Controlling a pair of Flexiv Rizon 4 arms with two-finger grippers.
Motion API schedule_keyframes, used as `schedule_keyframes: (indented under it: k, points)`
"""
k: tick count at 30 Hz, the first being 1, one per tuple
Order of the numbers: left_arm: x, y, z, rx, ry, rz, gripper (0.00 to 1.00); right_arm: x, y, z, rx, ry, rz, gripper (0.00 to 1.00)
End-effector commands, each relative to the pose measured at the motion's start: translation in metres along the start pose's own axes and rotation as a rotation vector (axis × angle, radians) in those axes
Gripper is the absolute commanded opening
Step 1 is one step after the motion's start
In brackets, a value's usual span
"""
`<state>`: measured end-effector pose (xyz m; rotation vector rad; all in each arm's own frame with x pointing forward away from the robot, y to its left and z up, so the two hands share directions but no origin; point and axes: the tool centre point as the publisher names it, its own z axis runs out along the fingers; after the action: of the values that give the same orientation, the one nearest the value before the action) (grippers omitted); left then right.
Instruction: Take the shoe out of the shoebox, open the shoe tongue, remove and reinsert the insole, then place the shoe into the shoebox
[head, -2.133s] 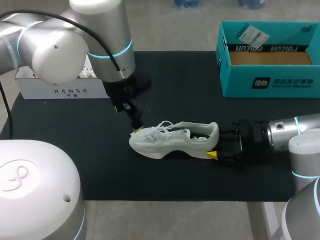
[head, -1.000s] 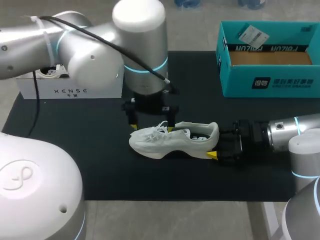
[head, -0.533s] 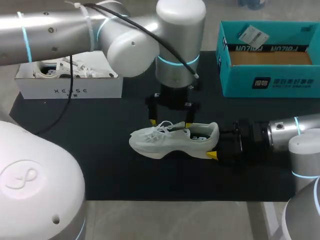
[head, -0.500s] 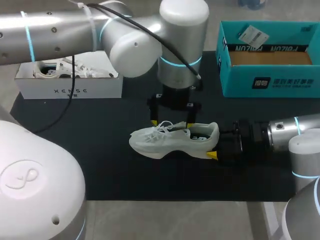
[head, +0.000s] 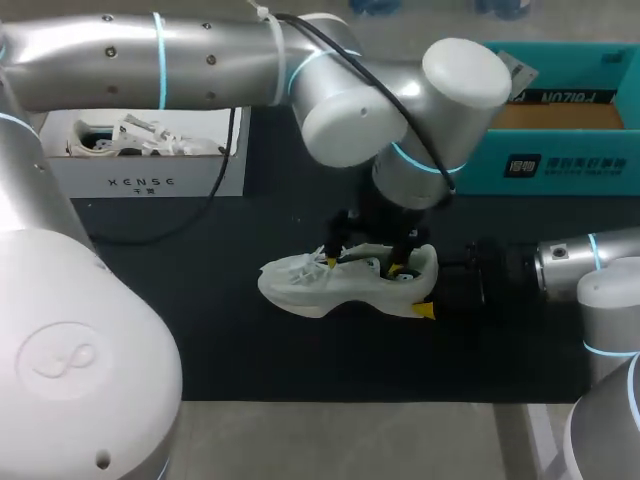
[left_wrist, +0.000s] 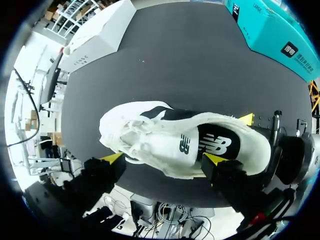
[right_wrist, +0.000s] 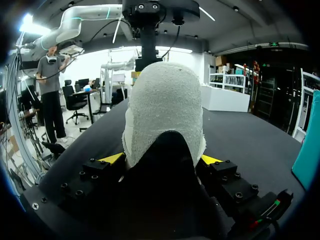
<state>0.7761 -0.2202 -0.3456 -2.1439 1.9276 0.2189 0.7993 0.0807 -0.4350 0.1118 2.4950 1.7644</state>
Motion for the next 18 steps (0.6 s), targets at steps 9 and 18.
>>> schedule_keyframes:
  k: [9, 18]
  points:
    - [0.005, -0.009, 0.004, 0.009, -0.139, -0.018, 1.00, 0.002, -0.004, 0.003, 0.002, -0.001, 0.000, 0.00]
    - [0.018, -0.004, 0.023, 0.029, -0.188, -0.020, 1.00, 0.002, -0.004, 0.003, 0.002, -0.001, 0.000, 0.00]
